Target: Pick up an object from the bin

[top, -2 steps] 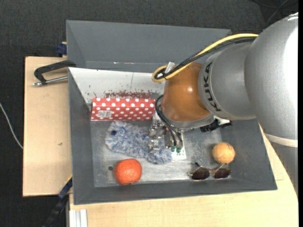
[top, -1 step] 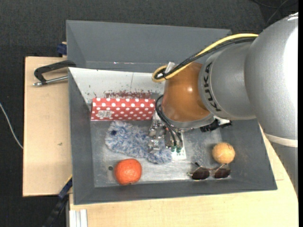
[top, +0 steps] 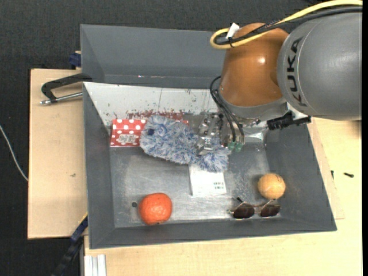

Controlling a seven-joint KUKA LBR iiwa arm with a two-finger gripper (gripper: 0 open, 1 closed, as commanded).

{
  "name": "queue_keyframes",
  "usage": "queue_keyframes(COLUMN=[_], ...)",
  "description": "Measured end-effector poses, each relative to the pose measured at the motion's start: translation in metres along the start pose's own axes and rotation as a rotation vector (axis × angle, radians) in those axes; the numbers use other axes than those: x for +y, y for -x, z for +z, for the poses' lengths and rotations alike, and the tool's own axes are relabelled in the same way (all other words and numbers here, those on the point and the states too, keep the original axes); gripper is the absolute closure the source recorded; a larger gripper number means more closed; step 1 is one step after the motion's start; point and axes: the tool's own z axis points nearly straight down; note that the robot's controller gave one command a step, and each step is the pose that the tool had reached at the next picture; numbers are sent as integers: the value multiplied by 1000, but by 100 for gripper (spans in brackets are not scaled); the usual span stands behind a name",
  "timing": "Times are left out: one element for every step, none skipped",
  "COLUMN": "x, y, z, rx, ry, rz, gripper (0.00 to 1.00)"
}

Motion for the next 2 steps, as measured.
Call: queue_keyframes(x=[0, -2], y=[0, -10], z=[0, -21], rx=[0, 7], ry=[0, -3], rz=[0, -60], gripper=[100, 100])
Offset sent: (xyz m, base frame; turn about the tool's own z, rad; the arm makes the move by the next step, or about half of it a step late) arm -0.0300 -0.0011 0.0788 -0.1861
